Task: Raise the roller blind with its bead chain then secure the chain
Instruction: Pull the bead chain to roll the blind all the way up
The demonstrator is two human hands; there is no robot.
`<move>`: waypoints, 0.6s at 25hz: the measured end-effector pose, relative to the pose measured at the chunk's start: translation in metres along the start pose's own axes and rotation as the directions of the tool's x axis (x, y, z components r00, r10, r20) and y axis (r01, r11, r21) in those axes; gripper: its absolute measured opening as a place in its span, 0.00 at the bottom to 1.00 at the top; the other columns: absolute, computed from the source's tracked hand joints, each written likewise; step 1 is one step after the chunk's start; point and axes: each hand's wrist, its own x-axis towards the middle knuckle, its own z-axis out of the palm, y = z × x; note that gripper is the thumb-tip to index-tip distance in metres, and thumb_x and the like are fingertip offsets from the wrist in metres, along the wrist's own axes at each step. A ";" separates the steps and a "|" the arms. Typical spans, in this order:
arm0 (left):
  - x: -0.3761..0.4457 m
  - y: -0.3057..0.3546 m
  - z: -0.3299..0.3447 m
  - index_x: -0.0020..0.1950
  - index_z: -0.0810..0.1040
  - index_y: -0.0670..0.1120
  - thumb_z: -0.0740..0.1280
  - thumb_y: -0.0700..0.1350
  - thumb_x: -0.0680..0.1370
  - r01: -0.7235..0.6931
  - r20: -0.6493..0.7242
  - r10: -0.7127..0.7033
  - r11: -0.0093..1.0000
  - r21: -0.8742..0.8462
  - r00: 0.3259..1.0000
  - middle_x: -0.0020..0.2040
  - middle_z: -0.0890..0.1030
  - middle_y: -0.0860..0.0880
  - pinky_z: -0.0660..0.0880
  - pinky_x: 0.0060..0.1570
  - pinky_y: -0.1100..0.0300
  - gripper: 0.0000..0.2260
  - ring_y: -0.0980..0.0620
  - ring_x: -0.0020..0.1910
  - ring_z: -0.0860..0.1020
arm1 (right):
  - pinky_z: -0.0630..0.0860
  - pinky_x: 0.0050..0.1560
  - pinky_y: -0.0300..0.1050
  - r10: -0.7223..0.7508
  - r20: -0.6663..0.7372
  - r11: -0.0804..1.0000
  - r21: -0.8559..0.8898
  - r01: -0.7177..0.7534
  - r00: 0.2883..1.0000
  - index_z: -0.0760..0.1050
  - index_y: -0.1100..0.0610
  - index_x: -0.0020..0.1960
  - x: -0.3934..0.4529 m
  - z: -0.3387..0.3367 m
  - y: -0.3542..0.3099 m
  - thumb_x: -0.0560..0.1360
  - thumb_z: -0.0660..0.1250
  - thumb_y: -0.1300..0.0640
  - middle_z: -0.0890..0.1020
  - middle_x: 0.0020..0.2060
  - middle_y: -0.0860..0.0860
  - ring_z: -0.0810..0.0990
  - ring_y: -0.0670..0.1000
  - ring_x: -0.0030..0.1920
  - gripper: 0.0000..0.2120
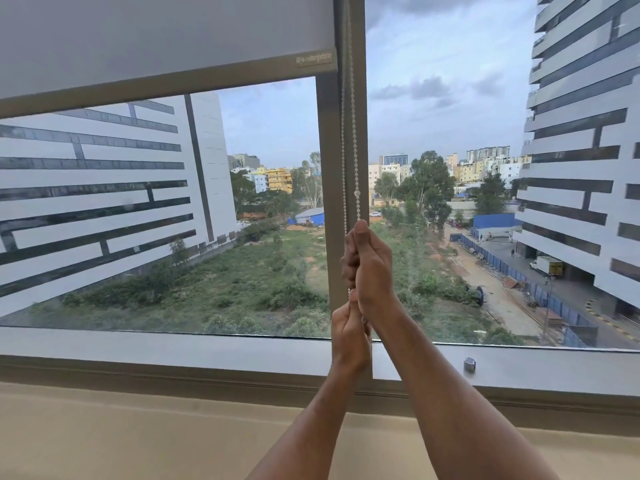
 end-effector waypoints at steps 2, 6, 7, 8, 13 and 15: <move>0.005 0.006 -0.012 0.33 0.72 0.52 0.55 0.58 0.82 -0.005 0.042 0.001 0.996 0.088 0.999 0.29 0.73 0.51 0.66 0.32 0.56 0.21 0.54 0.29 0.69 | 0.59 0.19 0.34 -0.018 -0.002 0.999 0.037 0.018 1.000 0.68 0.51 0.33 -0.002 -0.003 0.001 0.82 0.62 0.44 0.66 0.25 0.45 0.60 0.43 0.21 0.21; 0.030 0.054 -0.022 0.42 0.82 0.57 0.52 0.56 0.82 -0.103 -0.088 0.119 0.981 0.164 0.989 0.40 0.84 0.52 0.77 0.46 0.52 0.20 0.54 0.42 0.80 | 0.64 0.21 0.34 -0.053 -0.024 0.996 -0.074 0.051 0.998 0.74 0.48 0.32 -0.004 -0.008 0.006 0.83 0.60 0.49 0.71 0.24 0.42 0.66 0.42 0.21 0.20; 0.040 0.073 -0.017 0.41 0.83 0.59 0.53 0.57 0.82 -0.130 -0.107 0.144 0.983 0.128 0.984 0.39 0.84 0.53 0.79 0.46 0.53 0.20 0.54 0.42 0.82 | 0.67 0.24 0.34 -0.058 -0.030 0.994 -0.099 0.055 0.998 0.78 0.48 0.34 -0.009 -0.011 0.012 0.84 0.59 0.52 0.75 0.26 0.43 0.70 0.43 0.23 0.20; 0.051 0.091 -0.009 0.42 0.84 0.60 0.54 0.57 0.82 -0.150 -0.105 0.159 0.985 0.086 0.982 0.39 0.85 0.54 0.80 0.45 0.55 0.20 0.53 0.42 0.83 | 0.69 0.28 0.37 -0.049 -0.029 0.993 -0.106 0.046 0.998 0.81 0.48 0.38 -0.016 -0.013 0.021 0.84 0.58 0.55 0.78 0.28 0.47 0.73 0.47 0.26 0.20; 0.079 0.125 0.026 0.33 0.76 0.51 0.53 0.56 0.87 -0.127 0.039 0.128 0.991 -0.031 0.991 0.26 0.72 0.51 0.65 0.25 0.60 0.25 0.53 0.24 0.69 | 0.62 0.23 0.38 0.036 -0.077 0.978 -0.204 -0.052 0.996 0.76 0.45 0.33 -0.048 -0.027 0.058 0.80 0.58 0.56 0.70 0.25 0.46 0.63 0.45 0.23 0.19; 0.077 0.114 0.028 0.25 0.66 0.53 0.54 0.55 0.87 -0.134 0.001 0.134 0.991 -0.016 0.991 0.24 0.64 0.50 0.56 0.23 0.62 0.29 0.54 0.20 0.60 | 0.62 0.23 0.37 0.061 -0.066 0.970 -0.230 -0.074 0.996 0.74 0.46 0.34 -0.054 -0.035 0.067 0.81 0.57 0.55 0.70 0.24 0.44 0.63 0.44 0.23 0.19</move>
